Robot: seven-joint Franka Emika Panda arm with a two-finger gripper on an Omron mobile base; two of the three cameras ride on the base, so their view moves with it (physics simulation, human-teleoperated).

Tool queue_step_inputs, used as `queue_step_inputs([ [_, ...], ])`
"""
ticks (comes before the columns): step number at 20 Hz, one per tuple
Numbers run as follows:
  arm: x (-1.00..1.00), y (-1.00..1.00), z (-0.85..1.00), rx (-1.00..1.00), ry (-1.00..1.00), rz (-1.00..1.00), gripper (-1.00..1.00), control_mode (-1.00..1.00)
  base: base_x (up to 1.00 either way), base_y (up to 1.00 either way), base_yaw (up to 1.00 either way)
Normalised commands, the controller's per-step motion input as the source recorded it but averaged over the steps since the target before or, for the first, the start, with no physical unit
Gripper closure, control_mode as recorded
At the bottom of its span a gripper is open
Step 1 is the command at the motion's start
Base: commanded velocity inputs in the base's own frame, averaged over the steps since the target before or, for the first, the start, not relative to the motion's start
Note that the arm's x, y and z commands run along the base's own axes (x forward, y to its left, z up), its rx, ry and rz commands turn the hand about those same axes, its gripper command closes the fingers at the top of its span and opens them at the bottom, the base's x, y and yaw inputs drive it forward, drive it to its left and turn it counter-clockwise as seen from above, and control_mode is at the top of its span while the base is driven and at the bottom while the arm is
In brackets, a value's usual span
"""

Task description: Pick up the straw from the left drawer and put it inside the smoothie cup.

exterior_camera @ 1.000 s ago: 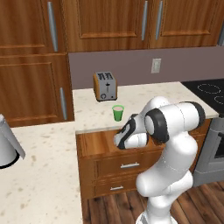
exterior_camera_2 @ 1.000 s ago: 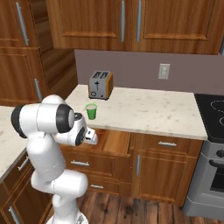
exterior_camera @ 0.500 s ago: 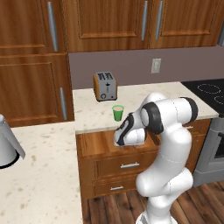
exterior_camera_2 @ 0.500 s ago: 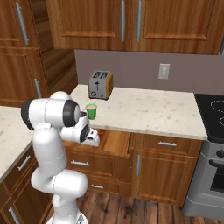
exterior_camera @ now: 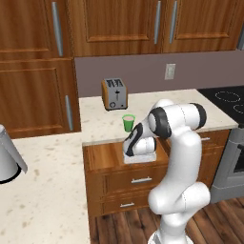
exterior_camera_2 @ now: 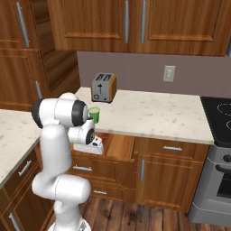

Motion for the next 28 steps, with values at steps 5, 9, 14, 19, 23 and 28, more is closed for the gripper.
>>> queue_step_inputs([
  [5,-0.47,0.00,-0.17,0.00,0.12,0.00,-1.00,-1.00,0.00,0.00,0.00],
  [9,-0.93,0.00,-0.05,0.00,0.01,0.00,-1.00,-1.00,0.00,0.00,0.00],
  [14,-1.00,0.00,0.00,0.00,0.00,0.00,-1.00,-1.00,0.00,0.00,0.00],
  [19,-1.00,-0.01,0.00,0.00,-0.01,0.00,-1.00,-1.00,0.00,0.00,0.00],
  [23,-1.00,0.00,0.00,0.00,-0.02,0.00,-1.00,-1.00,0.00,0.00,0.00],
  [28,-0.76,0.00,0.05,0.00,0.00,0.01,-1.00,-1.00,0.00,0.00,0.00],
])
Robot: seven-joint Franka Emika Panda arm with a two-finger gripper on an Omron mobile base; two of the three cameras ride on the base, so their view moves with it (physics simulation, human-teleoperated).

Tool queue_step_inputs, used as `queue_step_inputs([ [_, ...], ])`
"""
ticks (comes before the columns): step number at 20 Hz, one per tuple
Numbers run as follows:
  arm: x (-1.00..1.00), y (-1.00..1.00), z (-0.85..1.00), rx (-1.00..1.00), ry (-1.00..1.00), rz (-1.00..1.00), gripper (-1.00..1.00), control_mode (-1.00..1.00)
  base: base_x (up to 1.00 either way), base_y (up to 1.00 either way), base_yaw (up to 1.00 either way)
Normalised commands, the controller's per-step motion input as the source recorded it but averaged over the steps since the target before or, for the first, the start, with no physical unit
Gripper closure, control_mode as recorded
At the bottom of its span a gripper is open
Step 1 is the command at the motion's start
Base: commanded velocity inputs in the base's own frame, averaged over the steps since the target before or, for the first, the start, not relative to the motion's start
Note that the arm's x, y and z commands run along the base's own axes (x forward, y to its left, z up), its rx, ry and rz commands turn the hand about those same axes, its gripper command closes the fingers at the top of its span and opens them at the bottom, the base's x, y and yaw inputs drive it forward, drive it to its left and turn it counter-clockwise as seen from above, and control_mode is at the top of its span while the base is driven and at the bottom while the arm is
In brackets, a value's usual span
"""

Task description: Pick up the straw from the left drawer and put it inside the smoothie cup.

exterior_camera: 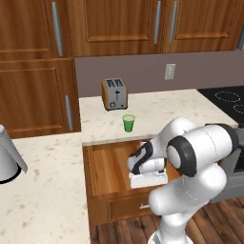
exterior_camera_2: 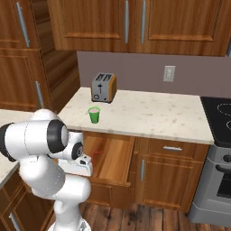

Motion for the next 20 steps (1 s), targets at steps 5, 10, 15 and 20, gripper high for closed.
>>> queue_step_inputs([
  [5,-0.12,0.00,0.39,0.00,-0.05,0.00,-1.00,-1.00,0.00,0.00,0.00],
  [10,0.08,0.00,0.36,0.02,-0.10,0.00,-1.00,-1.00,0.00,0.00,0.00],
  [15,0.26,0.00,0.13,0.02,-0.11,0.00,-1.00,-1.00,0.00,0.00,0.00],
  [20,0.31,-0.01,0.00,0.00,-0.09,0.00,-1.00,-1.00,0.00,0.00,0.00],
])
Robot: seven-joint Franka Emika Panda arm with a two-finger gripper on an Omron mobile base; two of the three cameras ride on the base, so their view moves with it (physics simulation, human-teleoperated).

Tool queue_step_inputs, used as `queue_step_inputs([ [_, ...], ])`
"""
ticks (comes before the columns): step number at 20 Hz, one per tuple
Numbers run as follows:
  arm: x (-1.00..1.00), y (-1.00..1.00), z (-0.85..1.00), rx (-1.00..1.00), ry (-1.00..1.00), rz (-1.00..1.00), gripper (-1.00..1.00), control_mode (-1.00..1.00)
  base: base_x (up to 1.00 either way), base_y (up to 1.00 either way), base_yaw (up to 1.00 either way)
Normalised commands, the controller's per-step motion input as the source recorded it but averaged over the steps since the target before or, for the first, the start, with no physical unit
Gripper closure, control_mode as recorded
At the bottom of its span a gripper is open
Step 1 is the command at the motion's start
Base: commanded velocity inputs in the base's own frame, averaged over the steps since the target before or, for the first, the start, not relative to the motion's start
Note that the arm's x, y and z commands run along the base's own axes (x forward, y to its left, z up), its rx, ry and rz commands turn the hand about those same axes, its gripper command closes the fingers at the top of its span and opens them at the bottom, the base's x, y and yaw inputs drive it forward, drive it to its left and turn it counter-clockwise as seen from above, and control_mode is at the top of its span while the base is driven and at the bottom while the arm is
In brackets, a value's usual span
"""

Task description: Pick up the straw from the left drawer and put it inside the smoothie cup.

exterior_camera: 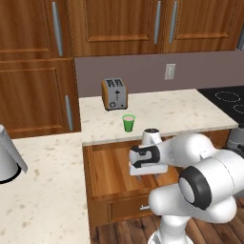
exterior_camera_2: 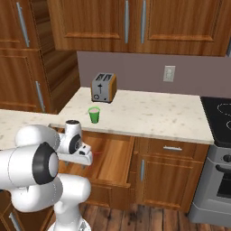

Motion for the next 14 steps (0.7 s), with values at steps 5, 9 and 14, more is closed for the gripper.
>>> queue_step_inputs([
  [5,0.40,-0.03,0.00,0.00,-0.06,0.00,-1.00,-1.00,0.00,0.00,0.00],
  [9,0.44,-0.04,-0.04,0.00,-0.01,0.00,-1.00,-1.00,0.00,0.00,0.00],
  [14,0.40,-0.01,-0.08,0.00,0.00,0.00,-1.00,-1.00,0.00,0.00,0.00],
])
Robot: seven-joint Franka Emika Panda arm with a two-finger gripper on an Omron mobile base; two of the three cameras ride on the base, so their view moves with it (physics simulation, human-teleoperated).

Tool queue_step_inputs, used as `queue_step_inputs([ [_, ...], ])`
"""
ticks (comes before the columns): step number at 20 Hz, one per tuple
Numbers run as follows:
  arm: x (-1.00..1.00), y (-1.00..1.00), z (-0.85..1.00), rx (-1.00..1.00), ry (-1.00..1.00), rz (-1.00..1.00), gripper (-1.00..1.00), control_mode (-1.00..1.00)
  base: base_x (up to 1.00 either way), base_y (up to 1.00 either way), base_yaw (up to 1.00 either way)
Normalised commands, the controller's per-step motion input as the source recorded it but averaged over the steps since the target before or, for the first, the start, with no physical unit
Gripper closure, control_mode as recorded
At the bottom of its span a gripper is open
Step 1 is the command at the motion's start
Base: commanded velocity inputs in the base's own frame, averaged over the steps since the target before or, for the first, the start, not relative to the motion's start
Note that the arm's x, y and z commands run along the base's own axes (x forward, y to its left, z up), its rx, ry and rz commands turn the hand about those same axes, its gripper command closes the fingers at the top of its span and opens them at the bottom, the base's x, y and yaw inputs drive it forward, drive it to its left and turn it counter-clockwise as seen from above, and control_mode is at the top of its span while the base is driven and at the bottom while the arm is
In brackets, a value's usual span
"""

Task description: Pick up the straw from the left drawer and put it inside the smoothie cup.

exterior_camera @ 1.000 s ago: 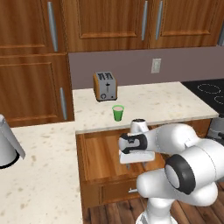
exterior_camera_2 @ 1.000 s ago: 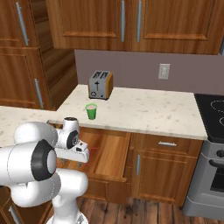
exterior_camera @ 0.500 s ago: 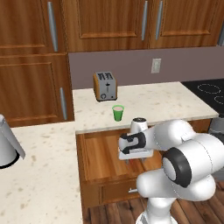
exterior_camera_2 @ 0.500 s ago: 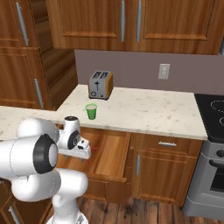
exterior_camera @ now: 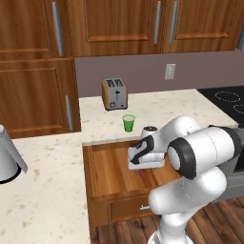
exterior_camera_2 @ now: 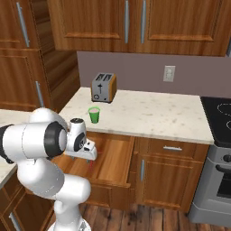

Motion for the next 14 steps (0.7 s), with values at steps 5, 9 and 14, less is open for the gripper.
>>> queue_step_inputs([
  [5,0.35,0.00,-0.19,0.00,0.00,0.00,-1.00,-1.00,0.00,0.00,0.00],
  [9,0.30,0.00,-0.31,0.00,0.00,0.00,-1.00,-1.00,0.00,0.00,0.00],
  [14,0.26,-0.06,-0.37,0.00,0.00,0.00,-1.00,-1.00,0.00,0.00,0.00],
])
